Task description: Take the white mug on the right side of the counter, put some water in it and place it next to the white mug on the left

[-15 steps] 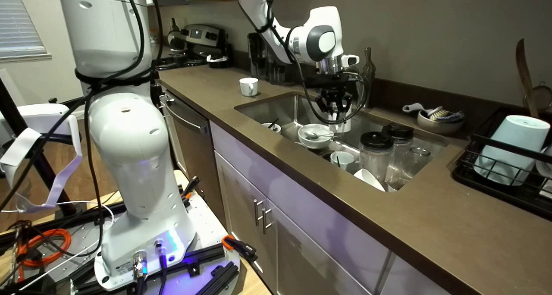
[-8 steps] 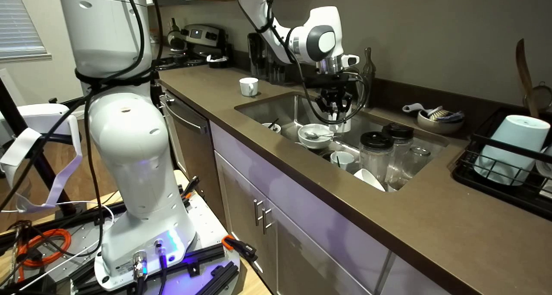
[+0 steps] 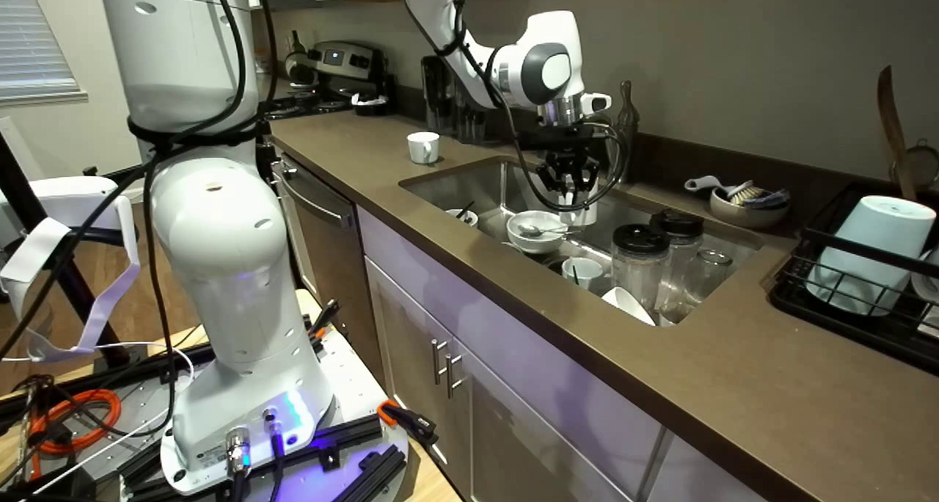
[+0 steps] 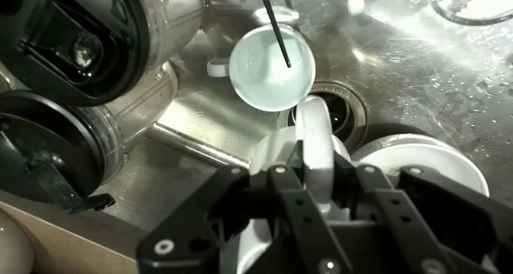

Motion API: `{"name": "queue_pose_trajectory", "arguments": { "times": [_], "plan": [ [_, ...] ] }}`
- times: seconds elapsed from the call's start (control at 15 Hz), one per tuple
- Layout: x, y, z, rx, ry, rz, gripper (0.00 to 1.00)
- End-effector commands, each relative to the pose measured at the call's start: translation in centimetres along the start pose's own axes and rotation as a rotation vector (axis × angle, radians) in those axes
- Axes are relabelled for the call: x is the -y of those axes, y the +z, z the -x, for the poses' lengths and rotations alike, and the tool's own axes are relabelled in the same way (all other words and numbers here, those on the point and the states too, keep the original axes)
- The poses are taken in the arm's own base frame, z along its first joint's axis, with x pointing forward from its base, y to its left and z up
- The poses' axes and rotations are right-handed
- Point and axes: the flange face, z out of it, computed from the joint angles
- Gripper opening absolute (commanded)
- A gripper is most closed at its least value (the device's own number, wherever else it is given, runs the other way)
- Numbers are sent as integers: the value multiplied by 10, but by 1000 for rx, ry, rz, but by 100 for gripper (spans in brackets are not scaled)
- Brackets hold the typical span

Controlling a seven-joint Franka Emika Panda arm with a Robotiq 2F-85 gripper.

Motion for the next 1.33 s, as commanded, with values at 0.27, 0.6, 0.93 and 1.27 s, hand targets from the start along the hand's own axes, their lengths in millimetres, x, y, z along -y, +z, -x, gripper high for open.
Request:
{"name": "queue_pose_trajectory", "arguments": {
  "times": [0.27, 0.6, 0.93, 1.27],
  "plan": [
    [3, 0, 0, -2, -3, -3, 4],
    [16, 6, 1, 1, -16, -16, 4],
    [31, 4, 3, -16, -31, -21, 4],
    [31, 21, 2, 31, -45, -30, 10]
  ]
}}
